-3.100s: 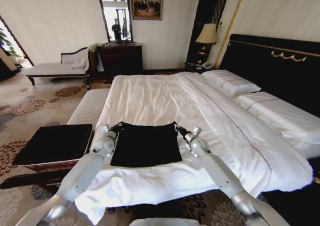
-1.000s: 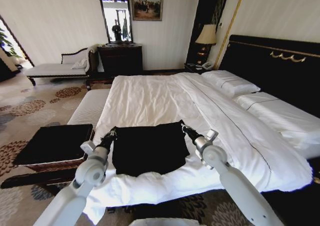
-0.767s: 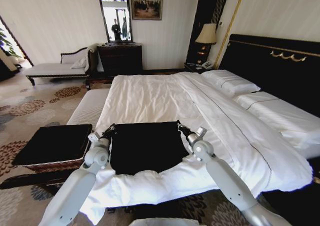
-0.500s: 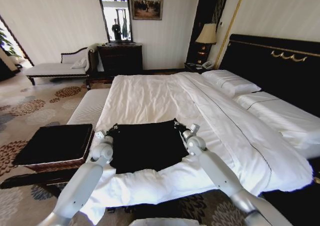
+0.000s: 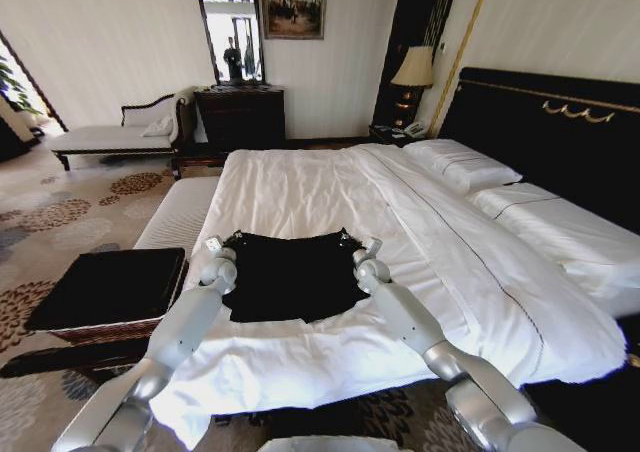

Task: Fold the clothes on the bed and place them into the basket.

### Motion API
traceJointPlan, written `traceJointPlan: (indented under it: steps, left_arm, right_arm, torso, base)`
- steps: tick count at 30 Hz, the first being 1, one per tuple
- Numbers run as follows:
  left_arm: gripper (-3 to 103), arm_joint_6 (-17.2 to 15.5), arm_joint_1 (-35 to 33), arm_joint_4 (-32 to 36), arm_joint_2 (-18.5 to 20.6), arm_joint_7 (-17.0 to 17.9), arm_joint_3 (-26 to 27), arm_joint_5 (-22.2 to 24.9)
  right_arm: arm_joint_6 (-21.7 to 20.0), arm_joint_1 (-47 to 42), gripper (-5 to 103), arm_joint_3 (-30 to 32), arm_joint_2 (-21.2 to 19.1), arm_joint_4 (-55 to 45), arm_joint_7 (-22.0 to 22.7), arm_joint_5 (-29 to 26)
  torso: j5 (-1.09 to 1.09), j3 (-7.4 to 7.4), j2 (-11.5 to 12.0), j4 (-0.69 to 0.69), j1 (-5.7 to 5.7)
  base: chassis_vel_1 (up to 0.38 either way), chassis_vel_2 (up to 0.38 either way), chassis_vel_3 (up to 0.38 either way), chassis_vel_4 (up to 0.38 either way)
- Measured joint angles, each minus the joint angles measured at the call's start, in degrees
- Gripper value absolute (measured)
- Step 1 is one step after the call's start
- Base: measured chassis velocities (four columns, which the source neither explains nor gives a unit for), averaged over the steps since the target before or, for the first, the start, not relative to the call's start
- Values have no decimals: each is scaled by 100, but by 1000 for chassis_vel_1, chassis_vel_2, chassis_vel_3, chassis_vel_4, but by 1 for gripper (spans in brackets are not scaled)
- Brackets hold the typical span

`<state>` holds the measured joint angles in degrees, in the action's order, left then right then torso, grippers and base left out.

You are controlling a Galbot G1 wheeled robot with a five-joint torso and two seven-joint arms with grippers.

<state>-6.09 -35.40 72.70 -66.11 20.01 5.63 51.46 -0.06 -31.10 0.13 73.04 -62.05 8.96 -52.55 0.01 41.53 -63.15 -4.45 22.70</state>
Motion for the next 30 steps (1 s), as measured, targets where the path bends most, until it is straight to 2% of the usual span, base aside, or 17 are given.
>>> traceJointPlan:
  steps: [6,10,16,18,25,30]
  left_arm:
    - [0,197,-566,442,-89,-25,187,-259]
    - [0,353,-1090,985,-69,-23,386,-510]
    - [0,432,-1620,1492,4,3,589,-564]
    - [0,521,-2107,1901,38,21,765,-630]
    - [0,645,-3098,2704,27,36,1037,-845]
    - [0,749,-3602,2990,30,16,1134,-1003]
  right_arm:
    - [302,-413,0,188,-64,-459,-32,333]
    - [550,-975,0,261,-327,-1052,-122,840]
    - [730,-1548,0,302,-464,-1439,-174,1308]
    - [910,-1901,0,280,-488,-1602,-190,1776]
    - [960,-2394,0,447,-561,-2040,-100,1967]
    - [976,-2834,0,717,-647,-2416,-55,2039]
  torso:
    - [0,-1,-1,0,-2]
    - [-1,-1,-2,-1,-2]
    - [0,-1,-1,-4,-2]
    - [0,-2,-2,0,-3]
    - [-1,-1,-2,0,-3]
    - [-2,-2,-2,0,-3]
  base:
    - [0,0,0,0]
    - [0,0,0,0]
    - [0,0,0,0]
    - [0,0,0,0]
    - [0,0,0,0]
    - [0,0,0,0]
